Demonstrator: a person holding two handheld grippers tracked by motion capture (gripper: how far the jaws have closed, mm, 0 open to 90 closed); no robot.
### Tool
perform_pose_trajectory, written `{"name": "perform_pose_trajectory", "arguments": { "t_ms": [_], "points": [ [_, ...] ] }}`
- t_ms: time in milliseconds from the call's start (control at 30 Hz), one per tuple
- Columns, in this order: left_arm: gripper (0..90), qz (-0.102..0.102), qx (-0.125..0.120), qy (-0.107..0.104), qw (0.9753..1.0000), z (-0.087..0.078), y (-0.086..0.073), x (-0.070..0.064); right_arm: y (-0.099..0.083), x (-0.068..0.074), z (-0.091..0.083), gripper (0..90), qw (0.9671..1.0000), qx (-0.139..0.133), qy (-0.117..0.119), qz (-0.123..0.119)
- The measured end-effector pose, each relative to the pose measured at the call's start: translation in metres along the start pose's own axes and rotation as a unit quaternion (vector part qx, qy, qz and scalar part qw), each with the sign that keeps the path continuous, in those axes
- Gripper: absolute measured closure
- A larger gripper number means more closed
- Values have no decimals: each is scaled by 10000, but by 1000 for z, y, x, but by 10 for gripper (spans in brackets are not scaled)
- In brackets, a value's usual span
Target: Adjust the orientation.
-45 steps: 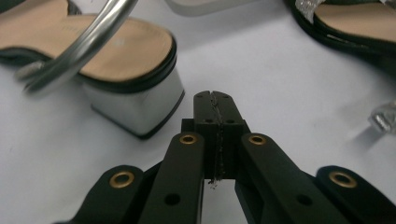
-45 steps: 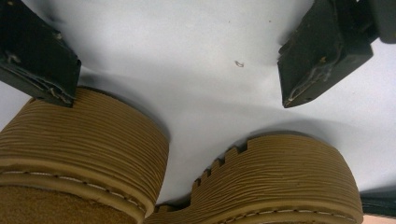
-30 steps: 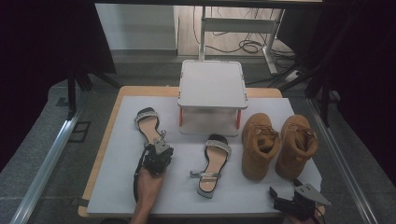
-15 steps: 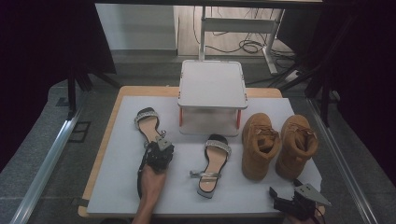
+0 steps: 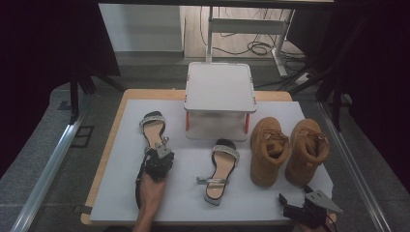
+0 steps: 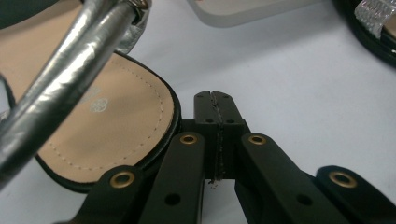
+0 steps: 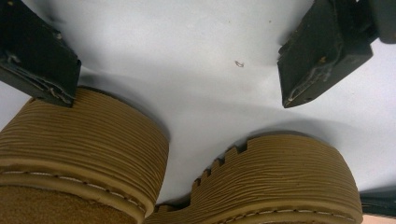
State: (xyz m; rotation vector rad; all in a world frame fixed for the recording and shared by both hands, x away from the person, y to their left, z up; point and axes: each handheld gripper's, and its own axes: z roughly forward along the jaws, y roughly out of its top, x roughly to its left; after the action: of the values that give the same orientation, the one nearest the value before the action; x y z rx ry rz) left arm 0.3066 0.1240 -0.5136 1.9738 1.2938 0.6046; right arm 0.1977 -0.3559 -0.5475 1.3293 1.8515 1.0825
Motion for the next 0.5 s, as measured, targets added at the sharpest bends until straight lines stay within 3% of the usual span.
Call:
{"name": "perform_pose_trajectory", "arguments": {
  "t_ms": [500],
  "points": [
    [899, -76, 30, 60, 9999, -15, -13, 19, 0, 0, 0, 0, 10000, 0, 0, -2]
  ]
}}
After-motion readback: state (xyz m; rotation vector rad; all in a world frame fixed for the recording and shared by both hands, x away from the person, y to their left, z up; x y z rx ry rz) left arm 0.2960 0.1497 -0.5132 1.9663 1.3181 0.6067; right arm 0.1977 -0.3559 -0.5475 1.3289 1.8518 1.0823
